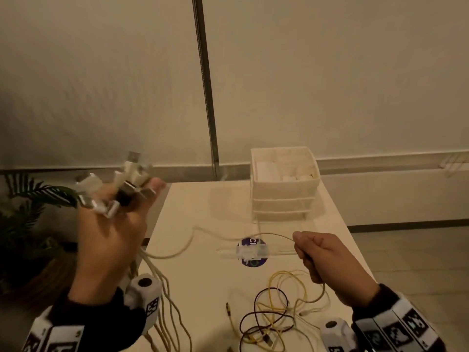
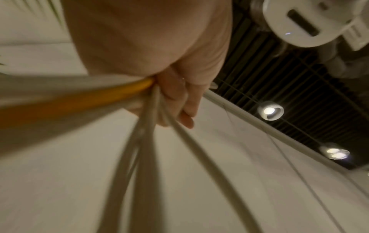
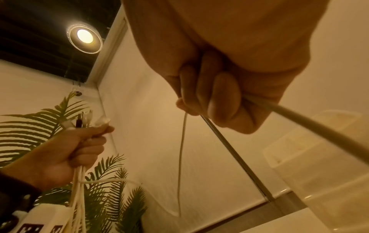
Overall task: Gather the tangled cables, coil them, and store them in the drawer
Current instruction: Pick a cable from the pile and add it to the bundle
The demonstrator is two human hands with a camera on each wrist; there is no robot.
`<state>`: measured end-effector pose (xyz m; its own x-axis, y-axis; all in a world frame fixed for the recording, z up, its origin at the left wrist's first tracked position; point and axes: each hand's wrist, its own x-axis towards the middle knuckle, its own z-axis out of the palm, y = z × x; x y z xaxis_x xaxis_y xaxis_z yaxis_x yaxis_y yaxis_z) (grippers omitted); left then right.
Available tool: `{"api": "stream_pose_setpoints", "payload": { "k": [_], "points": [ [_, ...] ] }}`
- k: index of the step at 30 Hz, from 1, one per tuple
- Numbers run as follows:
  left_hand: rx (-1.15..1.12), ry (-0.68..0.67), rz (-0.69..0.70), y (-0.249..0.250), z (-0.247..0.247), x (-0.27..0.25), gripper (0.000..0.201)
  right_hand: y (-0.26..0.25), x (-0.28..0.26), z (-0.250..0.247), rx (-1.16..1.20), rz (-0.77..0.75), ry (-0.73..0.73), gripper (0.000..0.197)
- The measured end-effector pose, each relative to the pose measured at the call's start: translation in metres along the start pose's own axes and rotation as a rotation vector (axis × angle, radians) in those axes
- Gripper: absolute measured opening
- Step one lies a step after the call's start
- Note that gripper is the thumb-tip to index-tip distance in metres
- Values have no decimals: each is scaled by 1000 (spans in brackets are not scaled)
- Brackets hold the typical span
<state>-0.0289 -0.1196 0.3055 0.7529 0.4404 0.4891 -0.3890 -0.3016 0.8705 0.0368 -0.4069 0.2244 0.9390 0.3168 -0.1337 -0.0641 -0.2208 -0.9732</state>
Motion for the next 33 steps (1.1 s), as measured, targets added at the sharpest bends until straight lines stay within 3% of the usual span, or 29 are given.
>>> {"api": "stream_pose_setpoints", "payload": {
  "k": [3,4,5,7,12,14,16,18,20,23,25,27,29,31,32,33],
  "points": [
    [180,-424,109,5,31,-27,3,-7,-2,15,98,-13,-86,42],
    [239,-555,135,0,45,-36,13,-10,-3,21,149,-24,-140,42],
    [275,-644,135,-8,58,-43,25,-14,-4,26,203,-33,-191,40],
    [365,-681,91,-21,78,-49,31,-20,-6,33,298,-52,-259,34],
    [447,-510,182,-32,82,-51,20,-26,-9,27,386,-96,-336,33],
    [394,-433,145,-34,73,-40,29,-24,-10,24,349,-120,-330,31],
    [215,-262,19,-38,62,-25,29,-20,-13,20,319,-141,-327,31],
    [-16,3,-190,-42,46,-7,17,-14,-15,15,312,-138,-313,31],
    [13,136,-302,-42,31,3,23,-10,-16,11,309,-133,-278,31],
    [298,14,-87,-36,33,-8,22,-10,-12,9,286,-142,-228,30],
    [369,-93,78,-26,45,-21,18,-13,-7,10,258,-152,-192,33],
    [417,-103,176,-19,55,-31,42,-18,-2,11,194,-158,-143,35],
    [342,49,119,-14,57,-34,55,-22,2,11,112,-165,-101,35],
    [205,191,57,-9,51,-35,46,-22,4,11,56,-160,-83,36],
    [178,183,84,-4,49,-36,34,-22,5,12,52,-152,-91,36],
    [185,79,141,0,47,-36,21,-21,5,14,66,-145,-117,37]
  ]
}}
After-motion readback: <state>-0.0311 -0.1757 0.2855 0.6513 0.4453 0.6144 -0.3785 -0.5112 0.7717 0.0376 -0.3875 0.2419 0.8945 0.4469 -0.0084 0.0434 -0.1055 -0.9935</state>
